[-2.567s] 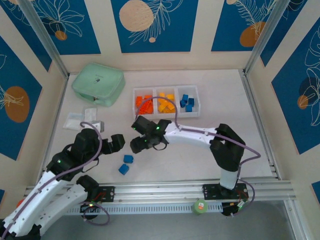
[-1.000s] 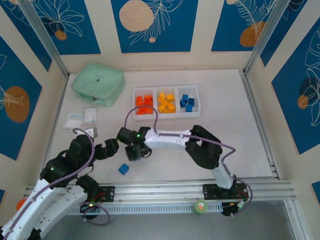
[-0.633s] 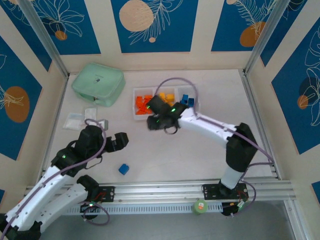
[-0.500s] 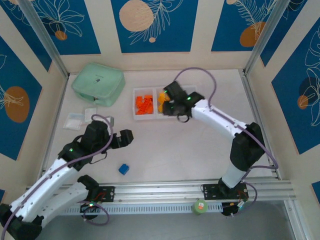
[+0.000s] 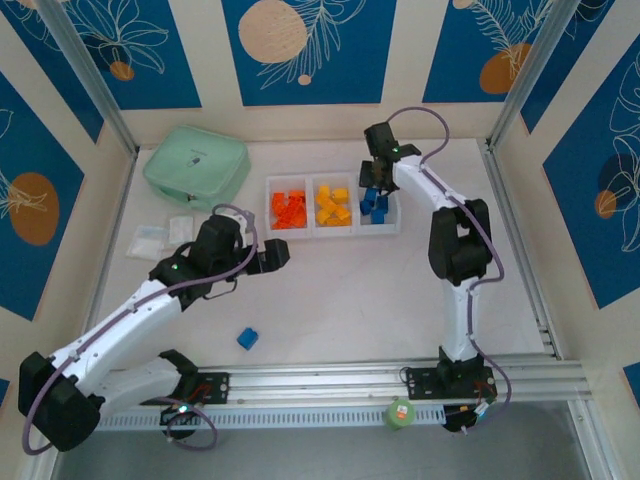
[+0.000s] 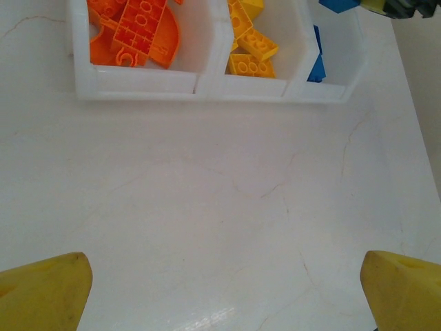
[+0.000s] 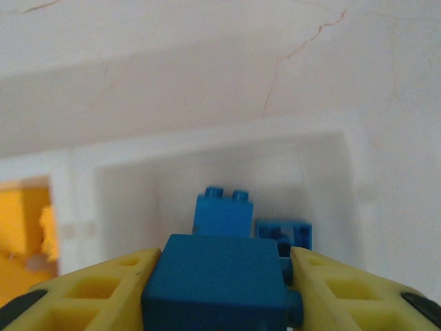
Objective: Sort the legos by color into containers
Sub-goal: Place the lego in the container, then pick up the lego from the bottom-center of the table.
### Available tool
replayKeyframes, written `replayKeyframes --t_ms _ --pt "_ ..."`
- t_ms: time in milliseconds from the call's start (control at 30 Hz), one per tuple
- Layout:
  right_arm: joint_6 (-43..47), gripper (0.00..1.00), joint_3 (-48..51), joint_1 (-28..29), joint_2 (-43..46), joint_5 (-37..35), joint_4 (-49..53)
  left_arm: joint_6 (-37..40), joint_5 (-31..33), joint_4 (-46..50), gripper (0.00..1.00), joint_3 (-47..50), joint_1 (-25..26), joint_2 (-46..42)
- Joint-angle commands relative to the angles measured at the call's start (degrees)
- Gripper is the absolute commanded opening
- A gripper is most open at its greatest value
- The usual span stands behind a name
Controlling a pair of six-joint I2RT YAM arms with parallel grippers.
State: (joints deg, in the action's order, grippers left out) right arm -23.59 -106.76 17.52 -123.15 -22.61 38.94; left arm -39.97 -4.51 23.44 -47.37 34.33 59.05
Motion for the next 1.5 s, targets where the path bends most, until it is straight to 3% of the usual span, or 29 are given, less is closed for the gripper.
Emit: replayKeyframes --t_ms 0,167,333,567,733,833,967,1167,1467 --pt "1.5 0.57 -4.7 -0.4 -2.1 2.6 2.2 1.1 -0.9 -1.1 0.99 -1.9 -0.8 0.3" --pt "1.9 0.65 -5.7 -0.4 0.0 3.1 2.8 1.2 0.0 -0.4 0.99 -1.6 -1.2 -0.5" --pt "1.5 0.67 2.7 2.3 9.1 5.5 1.0 1.5 1.0 0.9 0.99 -0.8 -1.6 -2.8" --pt "-0.9 0.72 20.3 13.5 22.8 7.8 -2.4 1.8 3.7 6.4 0.99 1.4 -1.8 -9.3" --pt "-4.3 0.77 26.3 24.6 25.8 10.9 -2.9 1.5 5.9 13.7 0.99 2.5 -1.9 -15.7" --pt "-3.8 0.79 28.7 30.7 25.5 15.3 -6.1 1.0 7.7 18.3 0.99 3.2 -1.9 -20.3" --pt "-5.5 0.83 29.3 38.0 23.8 16.0 -8.3 -0.5 9.8 24.8 0.99 3.7 -2.0 -25.7" --pt "-9.6 0.86 26.9 45.5 17.2 19.5 -9.9 -3.3 13.4 32.9 0.99 2.9 -2.0 -32.4" --pt "-7.7 0.87 23.4 53.3 9.7 20.4 -11.2 -5.9 16.0 38.6 0.99 1.4 -2.0 -36.8"
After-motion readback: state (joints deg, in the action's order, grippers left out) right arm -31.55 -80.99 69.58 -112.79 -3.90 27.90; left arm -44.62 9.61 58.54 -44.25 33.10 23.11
